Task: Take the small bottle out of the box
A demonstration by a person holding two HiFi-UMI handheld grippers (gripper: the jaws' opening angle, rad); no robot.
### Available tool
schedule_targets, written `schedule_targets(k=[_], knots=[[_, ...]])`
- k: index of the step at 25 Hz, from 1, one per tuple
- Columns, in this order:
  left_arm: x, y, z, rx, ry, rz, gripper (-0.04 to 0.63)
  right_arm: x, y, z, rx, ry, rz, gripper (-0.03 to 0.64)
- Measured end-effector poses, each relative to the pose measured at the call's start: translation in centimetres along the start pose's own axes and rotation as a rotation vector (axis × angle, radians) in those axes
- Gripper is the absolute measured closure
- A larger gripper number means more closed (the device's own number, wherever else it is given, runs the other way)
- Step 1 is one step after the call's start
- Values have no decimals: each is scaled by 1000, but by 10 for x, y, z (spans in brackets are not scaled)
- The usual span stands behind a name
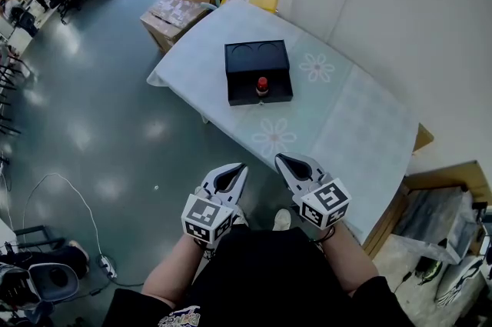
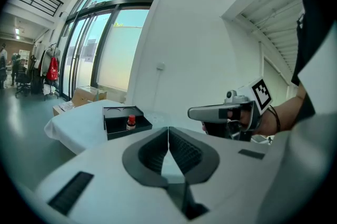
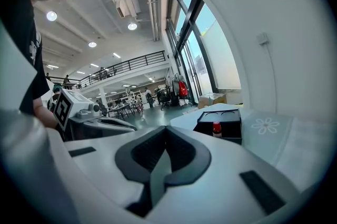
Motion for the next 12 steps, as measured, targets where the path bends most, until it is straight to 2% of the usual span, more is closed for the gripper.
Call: schedule_targets(k=[12], knots=[[12, 38, -13, 45, -15, -6, 566, 3, 21, 41, 33, -6, -9, 594]])
Point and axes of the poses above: the fingertips, and each gripper's own axes: z forward along the fingers, y to its left, x out of its underside, the point moved 4 cm from there along -z, backward along the fingers, and after that the axes turned 15 degrees about z, right-handed, at the moved point
